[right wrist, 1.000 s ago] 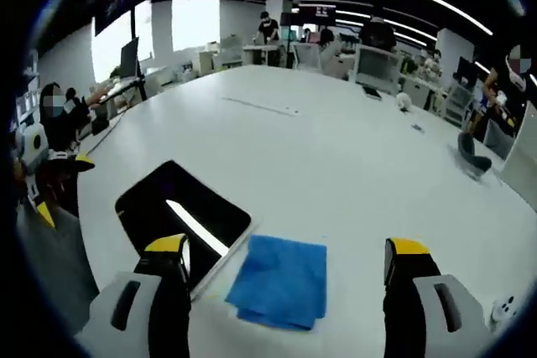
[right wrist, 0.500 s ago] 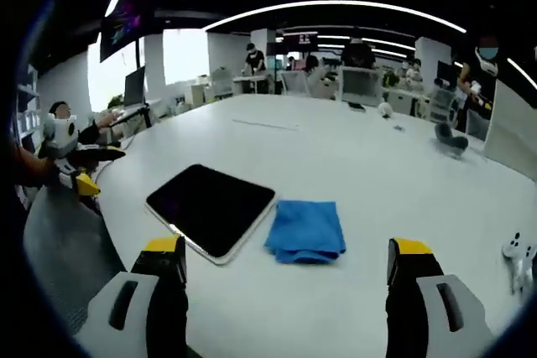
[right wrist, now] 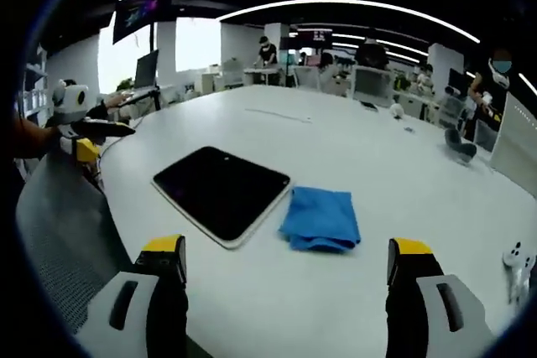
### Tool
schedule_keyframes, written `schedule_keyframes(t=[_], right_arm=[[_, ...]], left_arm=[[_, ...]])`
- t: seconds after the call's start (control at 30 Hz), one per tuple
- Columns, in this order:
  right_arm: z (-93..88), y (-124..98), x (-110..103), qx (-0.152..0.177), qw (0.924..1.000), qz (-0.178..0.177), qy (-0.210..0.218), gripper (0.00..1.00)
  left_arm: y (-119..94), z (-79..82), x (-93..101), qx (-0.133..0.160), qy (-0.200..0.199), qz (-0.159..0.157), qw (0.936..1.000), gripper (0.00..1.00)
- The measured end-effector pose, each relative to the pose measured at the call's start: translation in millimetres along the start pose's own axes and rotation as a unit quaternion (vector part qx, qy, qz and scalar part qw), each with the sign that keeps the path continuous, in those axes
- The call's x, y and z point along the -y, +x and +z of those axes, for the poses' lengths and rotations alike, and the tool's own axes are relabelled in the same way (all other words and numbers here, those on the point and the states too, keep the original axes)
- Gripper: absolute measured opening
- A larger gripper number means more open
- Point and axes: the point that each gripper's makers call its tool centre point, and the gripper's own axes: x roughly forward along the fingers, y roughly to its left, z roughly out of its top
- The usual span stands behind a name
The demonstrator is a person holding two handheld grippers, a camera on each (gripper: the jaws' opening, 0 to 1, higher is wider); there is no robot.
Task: Wipe the mirror surface with the cleaning cloth until all visible marks leave the cleaned area.
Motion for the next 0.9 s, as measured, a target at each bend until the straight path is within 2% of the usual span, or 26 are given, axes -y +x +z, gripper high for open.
schedule_keyframes(t=[0.07, 0.13, 0.23, 0.27, 0.37, 0.47, 0.63, 0.7, 0.77, 0.83, 0.9], right_arm=[[-1.3, 1.4, -4.6, -0.002, 1.0, 0.009, 0.002, 1.0], [0.1, 4.0, -10.3, 0.005, 0.9995, 0.026, 0.016, 1.0], [1.1, 4.6, -9.3, 0.003, 0.9994, 0.024, 0.026, 1.0], [3.6, 3.2, -10.6, 0.007, 0.9996, 0.02, 0.016, 1.0], [4.0, 1.9, -9.7, 0.005, 0.9999, 0.012, -0.001, 1.0], [3.7, 1.2, -2.2, 0.007, 0.9998, 0.004, 0.016, 1.0], [4.9, -3.3, 3.8, 0.018, 0.9993, -0.012, 0.031, 0.99], [2.5, -2.5, 0.9, 0.012, 0.9993, -0.006, 0.035, 0.99], [-3.2, -3.2, -7.6, -0.002, 0.9987, 0.015, 0.048, 0.99], [-4.8, -7.7, -6.5, -0.018, 0.9994, 0.007, 0.028, 1.0], [8.1, -15.1, -9.2, 0.014, 0.9995, 0.0, 0.028, 1.0]], left_arm=[[0.1, 3.0, -2.0, 0.009, -0.012, 0.001, 0.9999, 0.99], [-3.7, 9.1, -8.5, 0.034, -0.027, 0.008, 0.999, 0.99], [-5.0, 2.8, -12.2, 0.02, -0.047, 0.012, 0.9986, 0.99], [-4.2, 2.0, -11.8, 0.016, -0.045, 0.011, 0.9988, 0.99], [-1.1, 1.1, -3.5, 0.013, -0.033, -0.011, 0.9993, 0.99], [-0.1, 1.8, 1.1, 0.014, -0.03, -0.023, 0.9992, 0.99], [-0.3, -2.4, -2.2, 0.003, -0.039, -0.015, 0.9991, 0.99], [-0.8, -2.6, -2.9, 0.002, -0.033, -0.013, 0.9994, 0.99], [-0.2, -2.4, -0.8, 0.001, -0.034, -0.017, 0.9993, 0.99], [0.3, -3.3, 0.6, -0.003, -0.033, -0.017, 0.9993, 0.99], [-0.6, -3.0, -2.1, -0.001, -0.036, -0.012, 0.9993, 0.99]])
